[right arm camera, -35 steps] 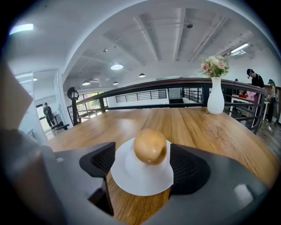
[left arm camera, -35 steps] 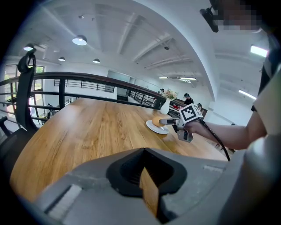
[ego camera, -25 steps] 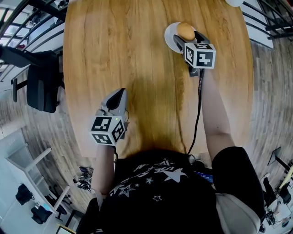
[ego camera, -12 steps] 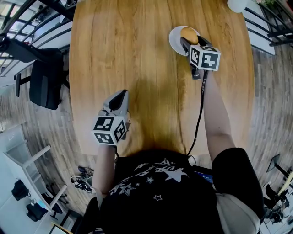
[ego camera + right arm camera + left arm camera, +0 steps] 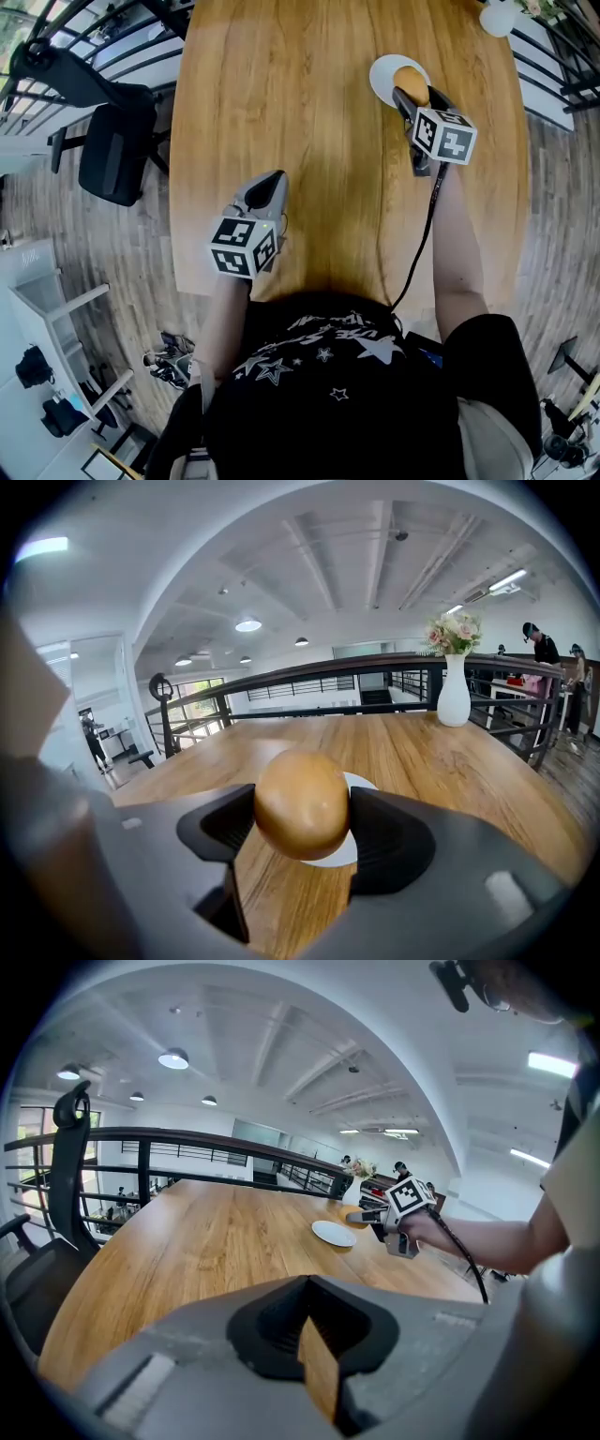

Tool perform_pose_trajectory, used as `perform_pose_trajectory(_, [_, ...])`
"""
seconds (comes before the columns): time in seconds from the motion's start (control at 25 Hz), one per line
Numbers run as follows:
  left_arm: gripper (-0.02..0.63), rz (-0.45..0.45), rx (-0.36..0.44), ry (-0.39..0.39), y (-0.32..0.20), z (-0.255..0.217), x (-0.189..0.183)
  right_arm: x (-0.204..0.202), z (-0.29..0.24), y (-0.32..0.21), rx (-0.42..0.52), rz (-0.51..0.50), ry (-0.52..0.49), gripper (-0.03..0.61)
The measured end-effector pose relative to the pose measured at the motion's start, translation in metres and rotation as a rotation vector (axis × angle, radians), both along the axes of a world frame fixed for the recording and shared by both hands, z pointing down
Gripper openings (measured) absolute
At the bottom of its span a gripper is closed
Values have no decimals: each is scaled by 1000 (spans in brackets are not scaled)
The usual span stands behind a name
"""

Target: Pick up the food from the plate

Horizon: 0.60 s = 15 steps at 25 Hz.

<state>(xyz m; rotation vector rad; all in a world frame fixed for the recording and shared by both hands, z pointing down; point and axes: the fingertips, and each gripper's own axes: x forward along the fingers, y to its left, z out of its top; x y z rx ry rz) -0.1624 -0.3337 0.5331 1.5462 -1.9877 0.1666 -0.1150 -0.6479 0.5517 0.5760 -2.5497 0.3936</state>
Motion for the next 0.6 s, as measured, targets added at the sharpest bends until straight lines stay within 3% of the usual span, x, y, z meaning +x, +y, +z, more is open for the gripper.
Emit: perform_pose_trajectory(0.6, [2,100,74,6,53,-27,6,56,-50,122,1,67,-58,318])
